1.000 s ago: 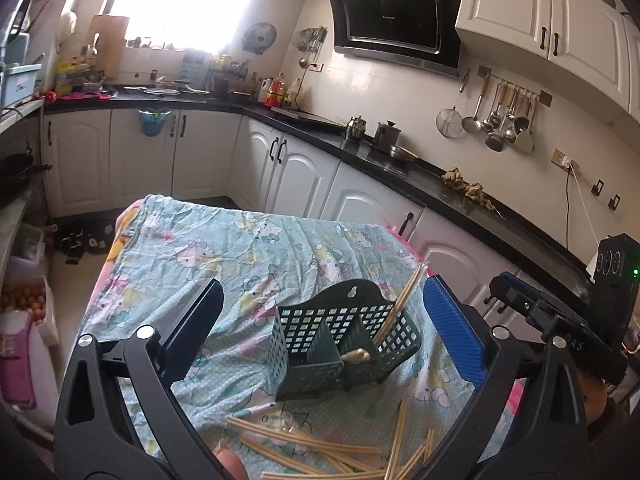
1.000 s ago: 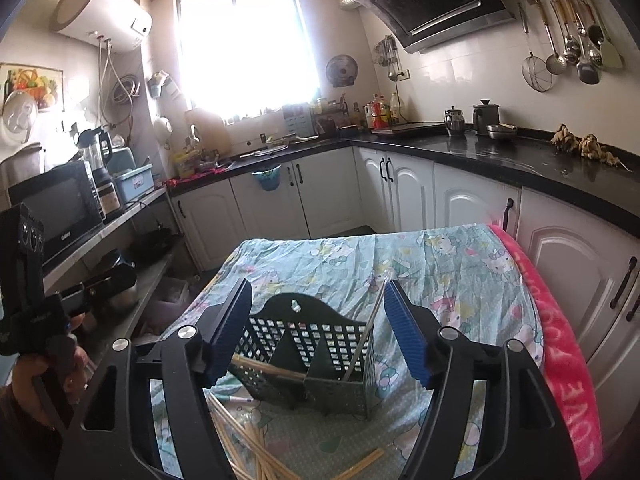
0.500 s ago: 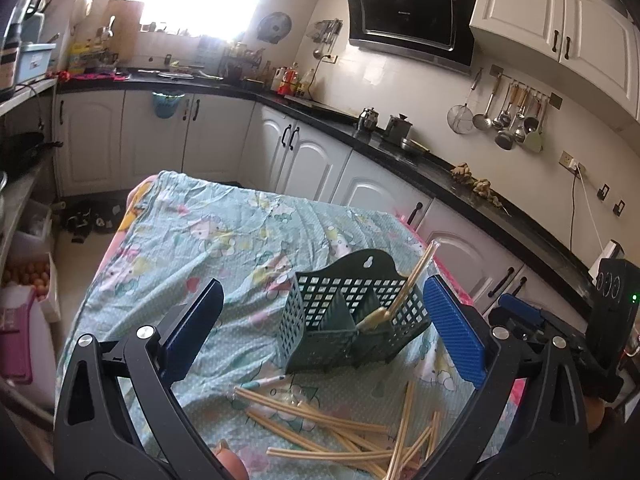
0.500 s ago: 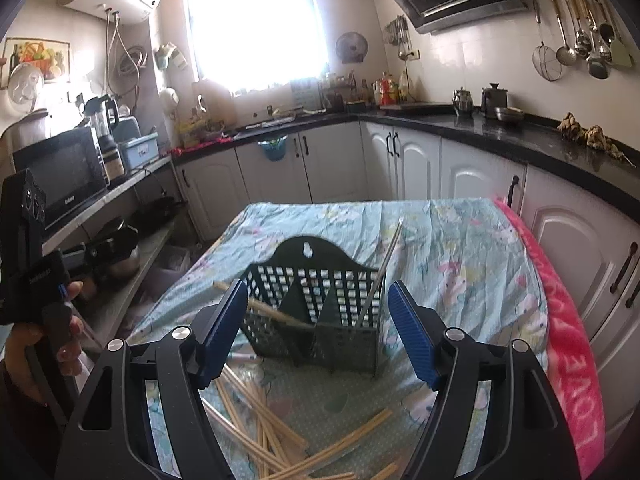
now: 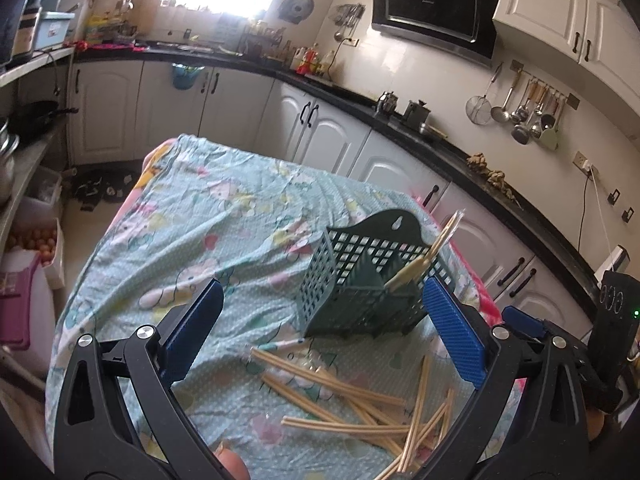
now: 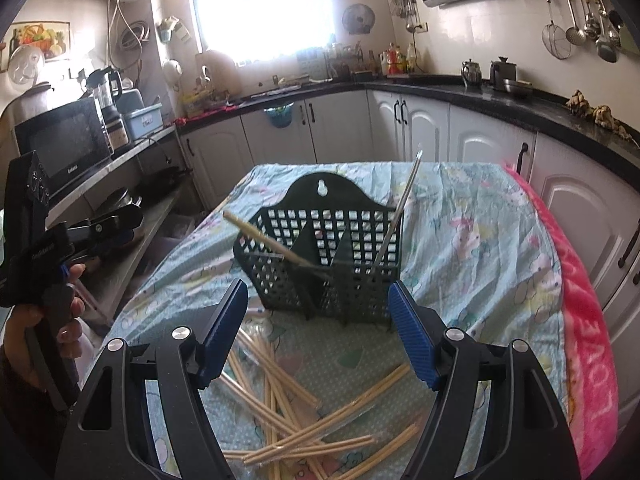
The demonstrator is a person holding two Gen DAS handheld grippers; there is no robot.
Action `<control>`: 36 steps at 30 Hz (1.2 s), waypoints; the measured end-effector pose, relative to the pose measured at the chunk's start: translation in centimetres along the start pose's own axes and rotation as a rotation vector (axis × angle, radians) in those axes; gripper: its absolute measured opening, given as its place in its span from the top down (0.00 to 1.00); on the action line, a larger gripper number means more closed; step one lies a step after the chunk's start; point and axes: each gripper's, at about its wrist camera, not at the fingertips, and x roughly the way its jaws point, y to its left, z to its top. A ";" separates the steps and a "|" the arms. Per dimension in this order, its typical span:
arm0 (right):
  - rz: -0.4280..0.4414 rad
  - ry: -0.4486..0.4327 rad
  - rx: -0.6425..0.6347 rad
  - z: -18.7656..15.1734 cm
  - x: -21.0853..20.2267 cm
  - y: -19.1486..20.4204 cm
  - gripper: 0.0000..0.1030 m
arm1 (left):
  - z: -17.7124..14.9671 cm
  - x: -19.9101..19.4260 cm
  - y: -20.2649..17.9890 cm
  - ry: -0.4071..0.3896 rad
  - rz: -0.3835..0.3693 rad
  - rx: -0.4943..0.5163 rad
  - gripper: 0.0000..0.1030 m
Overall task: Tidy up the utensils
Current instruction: 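Move both grippers back down to the chopstick pile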
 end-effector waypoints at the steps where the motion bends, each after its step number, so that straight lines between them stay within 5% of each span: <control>1: 0.000 0.005 -0.001 -0.1 0.1 0.0 0.32 | -0.3 0.1 0.1 0.008 0.006 -0.003 0.10; 30: -0.086 0.219 0.073 -5.6 5.1 -3.7 0.32 | -7.0 7.1 2.8 0.262 0.044 -0.052 0.11; 36: -0.083 0.299 0.112 -6.3 7.2 -5.0 0.42 | -7.7 9.1 4.2 0.320 0.018 -0.127 0.13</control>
